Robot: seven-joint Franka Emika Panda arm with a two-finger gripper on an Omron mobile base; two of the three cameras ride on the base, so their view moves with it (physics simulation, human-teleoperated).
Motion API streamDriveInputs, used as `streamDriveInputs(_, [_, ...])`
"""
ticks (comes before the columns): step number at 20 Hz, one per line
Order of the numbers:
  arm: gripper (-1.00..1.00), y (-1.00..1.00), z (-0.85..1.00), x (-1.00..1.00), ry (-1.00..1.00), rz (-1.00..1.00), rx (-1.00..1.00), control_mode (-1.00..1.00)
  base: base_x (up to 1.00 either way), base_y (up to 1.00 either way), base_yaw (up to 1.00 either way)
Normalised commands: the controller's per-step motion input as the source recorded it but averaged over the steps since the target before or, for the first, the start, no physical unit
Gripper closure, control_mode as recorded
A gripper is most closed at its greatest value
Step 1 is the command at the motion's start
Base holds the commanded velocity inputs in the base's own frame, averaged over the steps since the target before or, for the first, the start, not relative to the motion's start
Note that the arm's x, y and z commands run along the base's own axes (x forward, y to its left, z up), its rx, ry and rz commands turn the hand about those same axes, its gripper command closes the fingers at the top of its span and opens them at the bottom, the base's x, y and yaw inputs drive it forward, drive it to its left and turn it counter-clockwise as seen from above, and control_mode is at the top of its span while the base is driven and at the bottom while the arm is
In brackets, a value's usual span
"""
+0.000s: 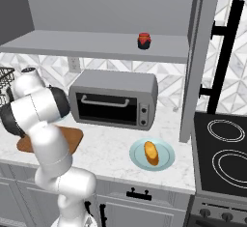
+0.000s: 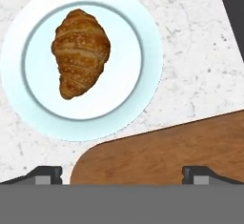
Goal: From the different types of pastries on the counter, select a croissant and place it on the cutting board. Then retrieve a jar of jam from the cabinet and place it alongside the croissant on the cutting board.
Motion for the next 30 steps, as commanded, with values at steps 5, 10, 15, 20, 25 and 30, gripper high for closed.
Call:
streamDriveInputs(5, [-1.0,0.02,-0.28,0.21,0.0,-0.07,-0.03,-1.0,0.0,0.0,0.0])
streamDriveInputs(10, [-1.0,0.1,-0.2,0.39,0.0,-0.02,0.0,-1.0,0.0,0.0,0.0])
streamDriveInputs(15, [-1.0,0.24,-0.12,0.4,0.0,0.0,0.0,-1.0,0.0,0.0,0.0])
streamDriveInputs(20, [-1.0,0.03,-0.18,0.34,0.0,0.0,0.0,-1.0,0.0,0.0,0.0])
streamDriveInputs(25, [-1.0,0.0,-0.23,0.31,0.0,0.0,0.0,-1.0,0.0,0.0,0.0])
streamDriveInputs(30, [-1.0,0.0,-0.26,0.25,0.0,0.0,0.0,-1.0,0.0,0.0,0.0])
